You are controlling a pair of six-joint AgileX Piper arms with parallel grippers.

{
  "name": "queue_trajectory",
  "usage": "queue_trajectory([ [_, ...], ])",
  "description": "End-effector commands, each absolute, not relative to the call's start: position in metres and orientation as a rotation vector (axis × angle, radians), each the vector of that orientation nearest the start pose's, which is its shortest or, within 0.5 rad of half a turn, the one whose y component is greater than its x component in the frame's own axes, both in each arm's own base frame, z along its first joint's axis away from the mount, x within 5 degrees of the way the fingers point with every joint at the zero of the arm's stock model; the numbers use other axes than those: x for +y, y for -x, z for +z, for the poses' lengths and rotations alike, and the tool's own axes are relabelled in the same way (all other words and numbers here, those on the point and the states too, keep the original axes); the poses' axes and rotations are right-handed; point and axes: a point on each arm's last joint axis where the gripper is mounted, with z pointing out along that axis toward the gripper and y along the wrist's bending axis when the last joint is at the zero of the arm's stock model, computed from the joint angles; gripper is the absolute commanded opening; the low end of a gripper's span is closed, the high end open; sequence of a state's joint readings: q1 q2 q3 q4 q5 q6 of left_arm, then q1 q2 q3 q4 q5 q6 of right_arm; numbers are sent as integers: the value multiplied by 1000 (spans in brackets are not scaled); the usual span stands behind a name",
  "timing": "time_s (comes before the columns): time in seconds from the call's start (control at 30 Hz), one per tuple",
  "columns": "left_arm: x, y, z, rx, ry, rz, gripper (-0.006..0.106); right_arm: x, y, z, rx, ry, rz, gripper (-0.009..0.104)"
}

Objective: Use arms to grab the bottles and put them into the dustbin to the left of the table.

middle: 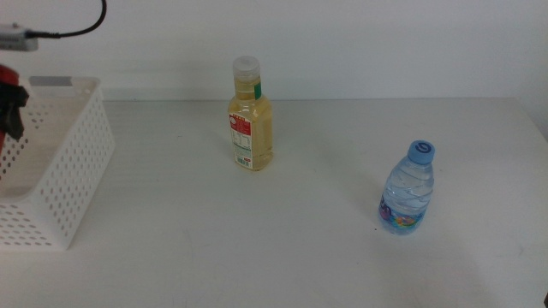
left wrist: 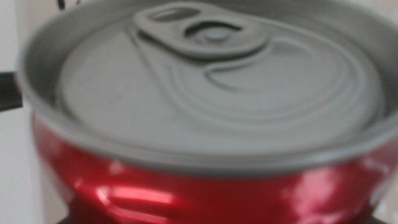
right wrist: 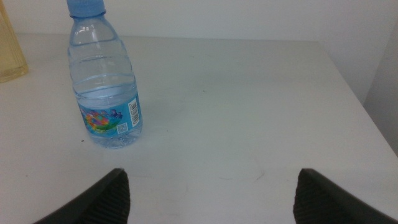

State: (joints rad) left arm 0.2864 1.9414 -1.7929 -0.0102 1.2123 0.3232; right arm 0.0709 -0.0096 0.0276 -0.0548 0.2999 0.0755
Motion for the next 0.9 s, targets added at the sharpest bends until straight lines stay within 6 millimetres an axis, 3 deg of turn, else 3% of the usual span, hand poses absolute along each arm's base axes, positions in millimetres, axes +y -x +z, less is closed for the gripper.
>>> queue_trajectory([
  [0.0, 118, -396, 322, 2747, -28, 131, -5, 2, -54, 187, 1698, 40, 41, 86],
  [0.3, 115, -413, 281, 2836, -71, 8, -5, 2, -54, 187, 1698, 40, 41, 86],
  [0.67, 122, -428, 243, 2880, -55, 3, -5, 2, -54, 187, 1698, 40, 41, 86],
  [0.87, 120, -431, 232, 2897, -37, -45, 6, 2, -54, 187, 1698, 40, 41, 86],
])
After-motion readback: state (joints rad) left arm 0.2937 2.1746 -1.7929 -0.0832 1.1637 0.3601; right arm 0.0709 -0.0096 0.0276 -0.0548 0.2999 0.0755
